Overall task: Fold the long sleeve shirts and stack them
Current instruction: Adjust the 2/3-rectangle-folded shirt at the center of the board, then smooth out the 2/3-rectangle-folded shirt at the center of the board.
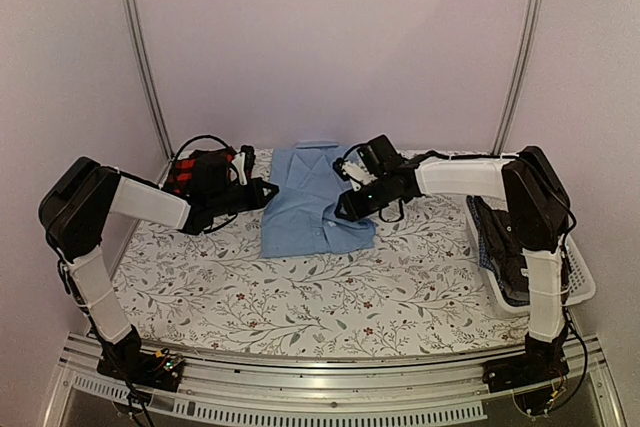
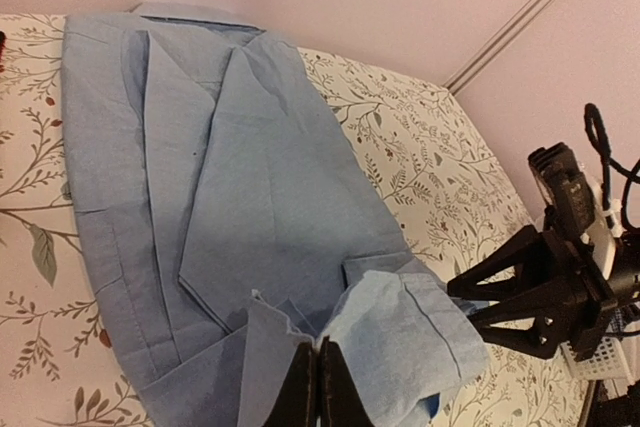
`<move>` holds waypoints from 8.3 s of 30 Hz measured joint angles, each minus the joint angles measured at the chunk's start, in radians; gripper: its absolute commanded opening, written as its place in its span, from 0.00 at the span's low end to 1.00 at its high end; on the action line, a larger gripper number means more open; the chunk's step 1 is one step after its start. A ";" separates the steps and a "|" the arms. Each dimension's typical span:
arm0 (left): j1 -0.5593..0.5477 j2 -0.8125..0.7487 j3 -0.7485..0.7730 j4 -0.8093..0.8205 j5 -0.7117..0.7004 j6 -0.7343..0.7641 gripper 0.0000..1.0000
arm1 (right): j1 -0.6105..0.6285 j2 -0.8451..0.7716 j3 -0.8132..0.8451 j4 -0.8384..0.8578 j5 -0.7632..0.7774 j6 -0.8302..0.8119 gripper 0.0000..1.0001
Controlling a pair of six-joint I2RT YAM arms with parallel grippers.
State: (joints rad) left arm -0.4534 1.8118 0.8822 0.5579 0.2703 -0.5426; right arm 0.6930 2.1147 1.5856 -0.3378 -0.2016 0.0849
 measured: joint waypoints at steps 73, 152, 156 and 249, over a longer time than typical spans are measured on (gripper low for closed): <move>0.060 0.239 0.188 -0.043 -0.106 -0.026 0.02 | -0.085 -0.021 0.084 -0.027 0.163 0.120 0.22; -0.229 0.523 0.964 -1.025 -0.460 0.034 0.18 | -0.218 0.057 -0.085 0.313 -0.423 0.433 0.25; -0.229 0.520 0.962 -1.020 -0.464 0.037 0.16 | -0.217 0.057 -0.116 0.311 -0.426 0.428 0.20; -0.082 -0.041 0.328 -0.587 -0.210 -0.039 0.67 | -0.243 -0.109 -0.313 0.277 -0.353 0.393 0.53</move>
State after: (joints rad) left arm -0.5358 1.7706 1.2106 -0.0288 0.0601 -0.5816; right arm 0.4496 2.0052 1.2728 -0.0605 -0.5545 0.4774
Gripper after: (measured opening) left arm 0.713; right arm 0.578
